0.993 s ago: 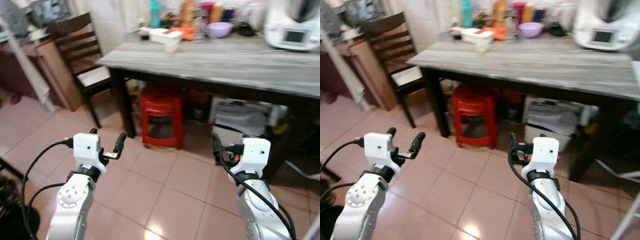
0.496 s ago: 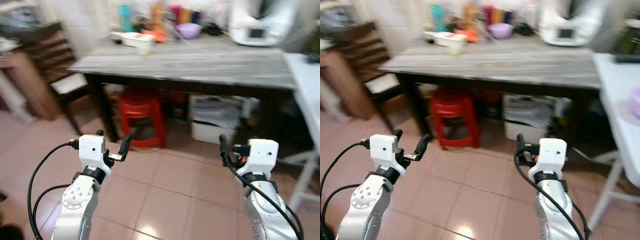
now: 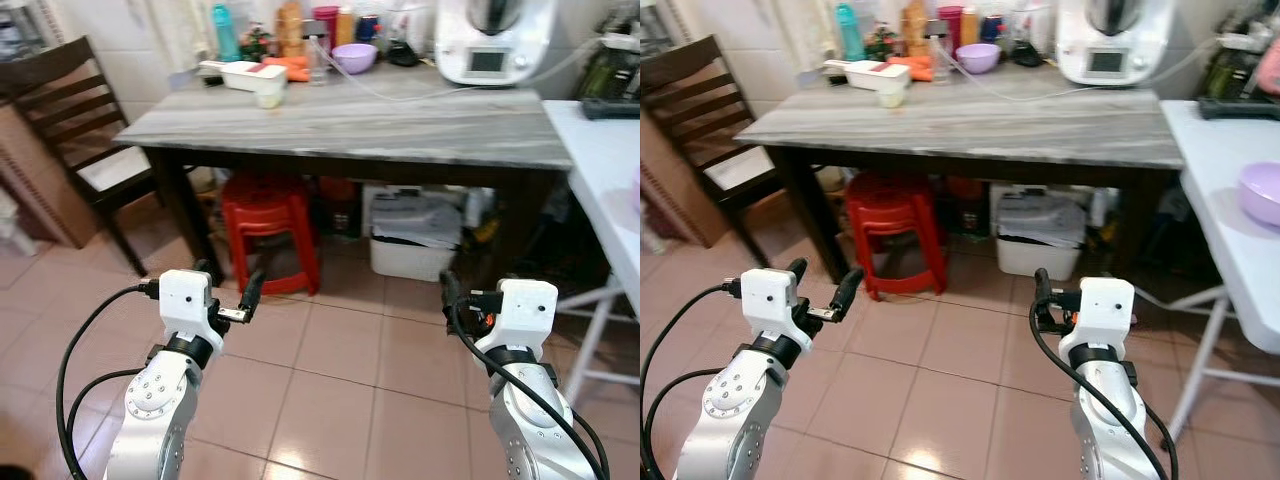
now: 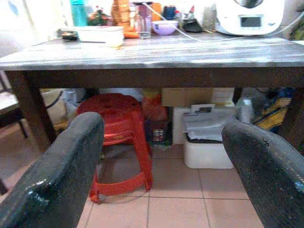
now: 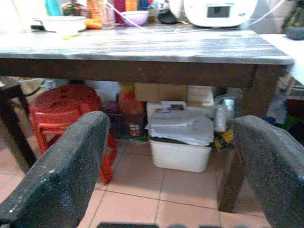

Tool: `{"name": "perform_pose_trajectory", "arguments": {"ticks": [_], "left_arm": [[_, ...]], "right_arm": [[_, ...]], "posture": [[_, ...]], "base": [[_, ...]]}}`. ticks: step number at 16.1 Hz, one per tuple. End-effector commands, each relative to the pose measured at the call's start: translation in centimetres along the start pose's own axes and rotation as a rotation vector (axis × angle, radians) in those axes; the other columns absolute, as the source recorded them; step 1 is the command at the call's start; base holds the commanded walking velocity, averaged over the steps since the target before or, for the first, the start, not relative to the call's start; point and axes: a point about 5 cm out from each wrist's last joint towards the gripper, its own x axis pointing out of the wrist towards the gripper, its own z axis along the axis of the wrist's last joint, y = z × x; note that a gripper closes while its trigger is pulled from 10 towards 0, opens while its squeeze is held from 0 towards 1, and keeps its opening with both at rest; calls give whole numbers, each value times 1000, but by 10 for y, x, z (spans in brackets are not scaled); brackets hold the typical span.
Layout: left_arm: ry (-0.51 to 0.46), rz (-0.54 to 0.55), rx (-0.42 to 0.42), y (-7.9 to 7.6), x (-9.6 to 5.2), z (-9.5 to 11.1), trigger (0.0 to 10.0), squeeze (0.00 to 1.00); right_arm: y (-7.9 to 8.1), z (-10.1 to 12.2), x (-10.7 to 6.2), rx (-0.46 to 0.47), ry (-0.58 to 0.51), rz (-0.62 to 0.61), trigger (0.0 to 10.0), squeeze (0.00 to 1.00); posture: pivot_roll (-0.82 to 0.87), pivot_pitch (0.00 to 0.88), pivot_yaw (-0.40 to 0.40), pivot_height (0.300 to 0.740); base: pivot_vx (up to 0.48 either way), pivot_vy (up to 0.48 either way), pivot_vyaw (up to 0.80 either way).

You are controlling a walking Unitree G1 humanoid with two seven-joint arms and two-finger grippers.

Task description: Setting the table

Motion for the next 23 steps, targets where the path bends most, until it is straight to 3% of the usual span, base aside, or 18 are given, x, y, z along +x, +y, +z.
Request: {"name": "perform_pose_trajectory", "arguments": {"ticks": [1,17,23], "left_arm": [[3,-6,5,1,-1,1,10000,0],[25,5,-12,2,-10,-3,10000,0],[31,0,-20,1,-10,-3,10000,0]], "right_arm": [[1,7,0,4,-20,10,10000,0],[-1,8,-7,-22,-20,-8,10000,0],[-1,8,-7,-24,-19,-5,10000,0]], "posture": [[-47,0,82,740],[-45,0,72,740],[-47,0,74,740]], "base": [[0,-255,0],[0,-317,0],[0,-336,-555]]}}
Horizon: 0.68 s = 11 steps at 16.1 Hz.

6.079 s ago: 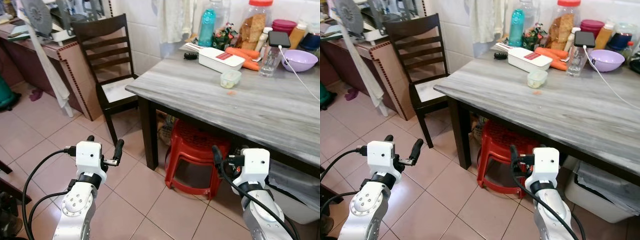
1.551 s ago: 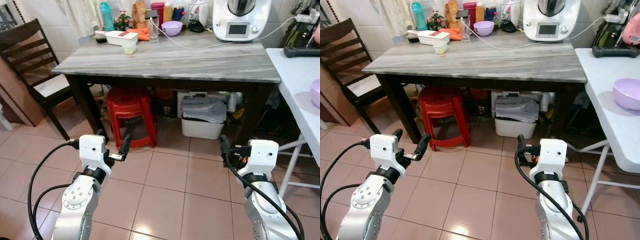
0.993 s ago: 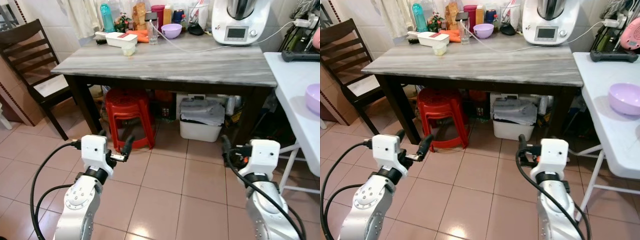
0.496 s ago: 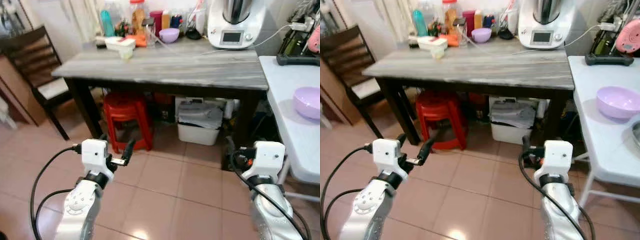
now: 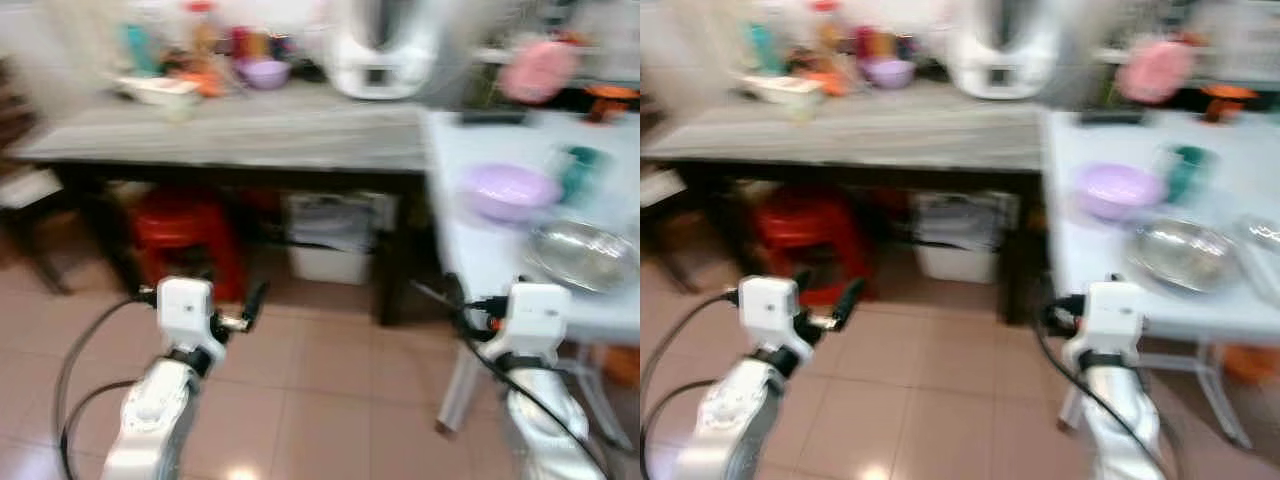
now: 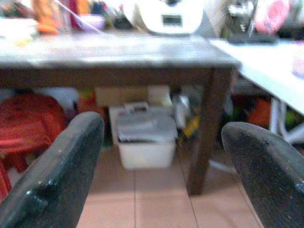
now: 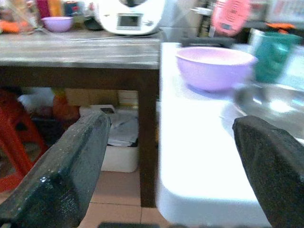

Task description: Setting the table

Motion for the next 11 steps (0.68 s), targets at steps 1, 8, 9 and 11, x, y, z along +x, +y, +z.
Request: {"name": "perform_pose_trajectory", "arguments": {"ticks": [1,8,9,11], "left_arm": [[-17,-6,1,0,2,5,10000,0],[-14,-17,3,-1,3,6,10000,0],[-16,-15,5,0,4,6,10000,0],[-22,-8,-2,0,4,6,10000,0]], "right_arm": [[-1,5,2,-7,-18,-1,10000,0],[0,6,1,-5,-18,-4,10000,0],[0,5,1,-5,-18,-4,10000,0],[-1,5,1,-6,-16,-5,10000,0]], "posture": [[-47,0,75,740],[-51,0,81,740],[-51,0,81,740],[-50,0,81,740]], "base": [[0,-334,-550],[0,-334,-135],[0,-330,0],[0,-126,0]]}}
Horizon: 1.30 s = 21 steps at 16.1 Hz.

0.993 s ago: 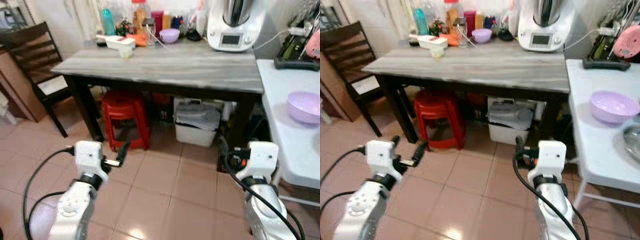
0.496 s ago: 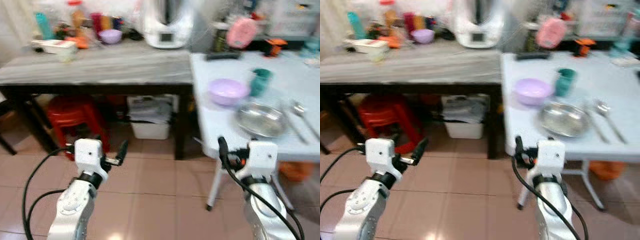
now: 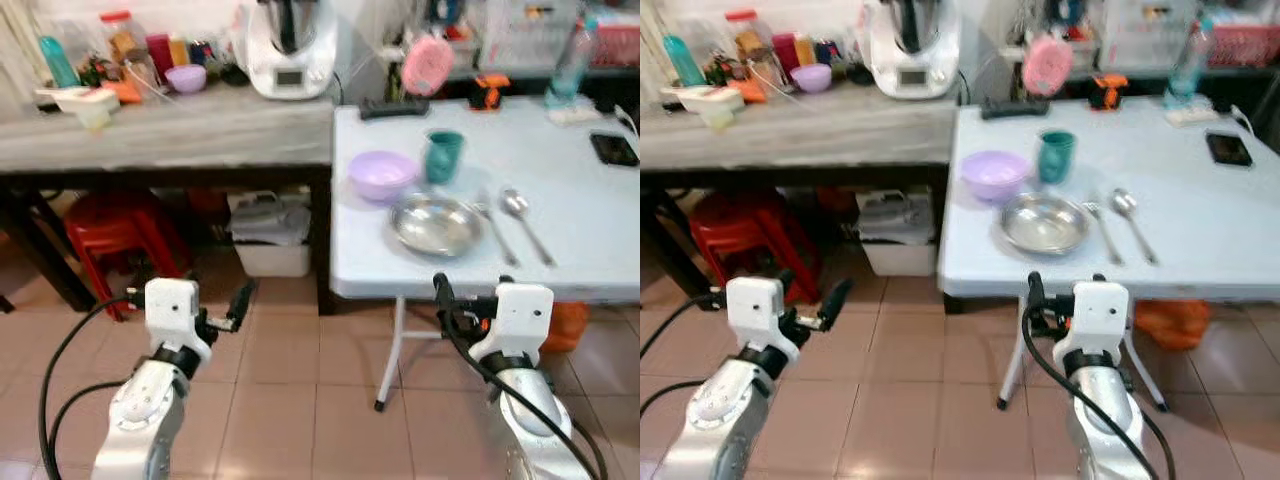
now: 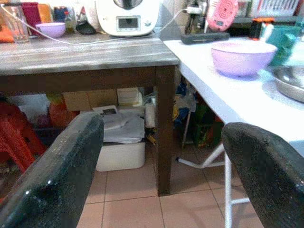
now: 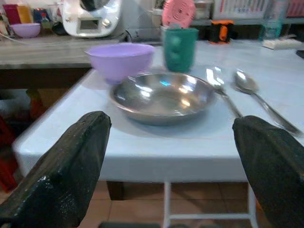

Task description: Setting the table

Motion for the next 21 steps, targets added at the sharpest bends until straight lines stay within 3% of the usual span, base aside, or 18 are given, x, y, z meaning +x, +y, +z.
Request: {"name": "perform_pose_trajectory", "arguments": {"ticks": [1,9,18,21], "left_arm": [[-17,-11,11,0,1,5,10000,0],[6,-5,12,2,0,3,10000,0],[11,-13,7,1,0,3,10000,0],[-6,-8,7,2,0,4,10000,0]], "right_arm": [[-1,5,1,3,-19,-10,10000,0],[0,4,0,-9,-18,-3,10000,0],[0,4,0,-2,-17,-4,10000,0],[0,5,-1,-4,-18,-5,10000,0]], "posture": [[-50,0,81,740],[-47,0,84,740],[-50,0,88,740],[-52,0,87,740]], "base": [[0,0,0],[0,0,0],[0,-462,0],[0,0,0]]}}
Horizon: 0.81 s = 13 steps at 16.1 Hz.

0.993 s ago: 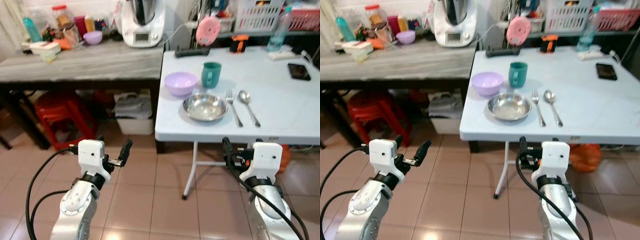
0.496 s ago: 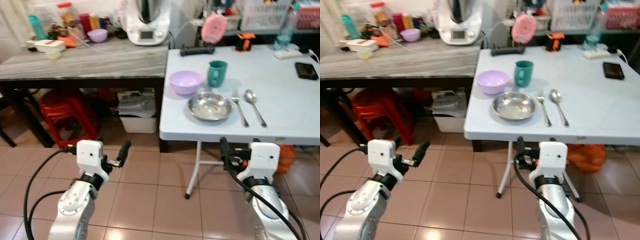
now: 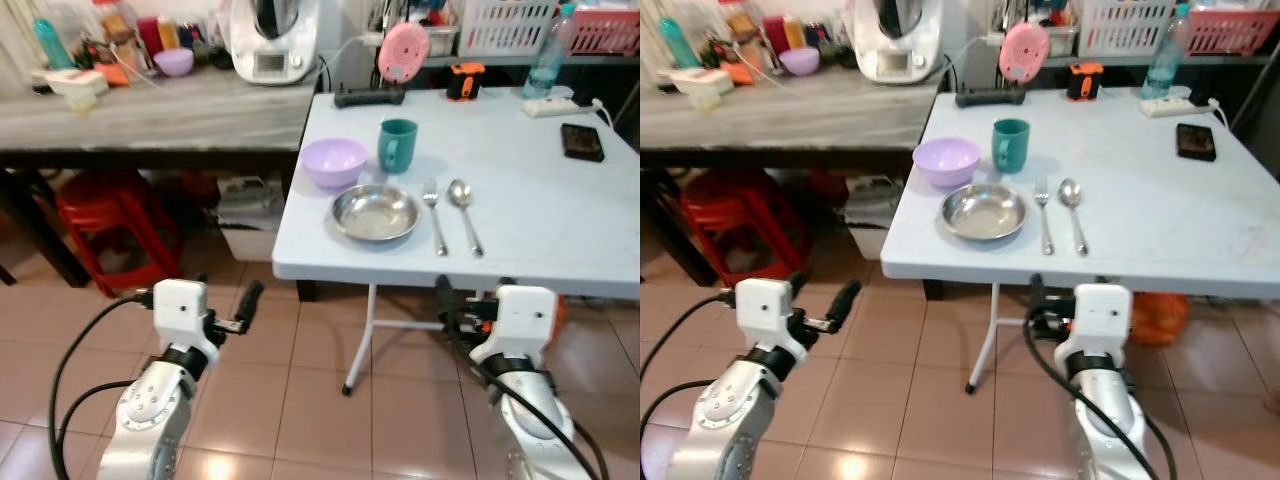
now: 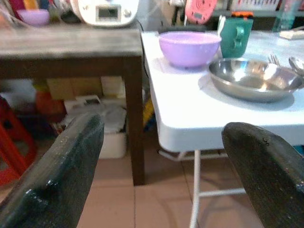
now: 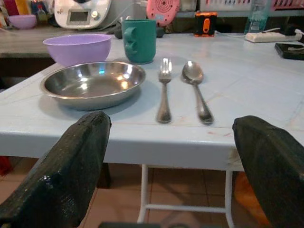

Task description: Setting the table

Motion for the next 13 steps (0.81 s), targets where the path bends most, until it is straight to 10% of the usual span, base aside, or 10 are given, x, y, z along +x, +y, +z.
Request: {"name": "perform_pose_trajectory", "arguments": {"ticks": [1,13], "left_arm": [[-5,0,10,0,1,2,10000,0],[-29,-9,-22,0,-3,3,10000,0]], "right_arm": [[-3,5,0,-11,-19,-9,10000,0],[-6,12,1,-26,-49,-18,10000,0]], "posture": [[-54,0,88,740],[-55,0,79,740]], "base": [[0,0,0],[78,0,126]]}}
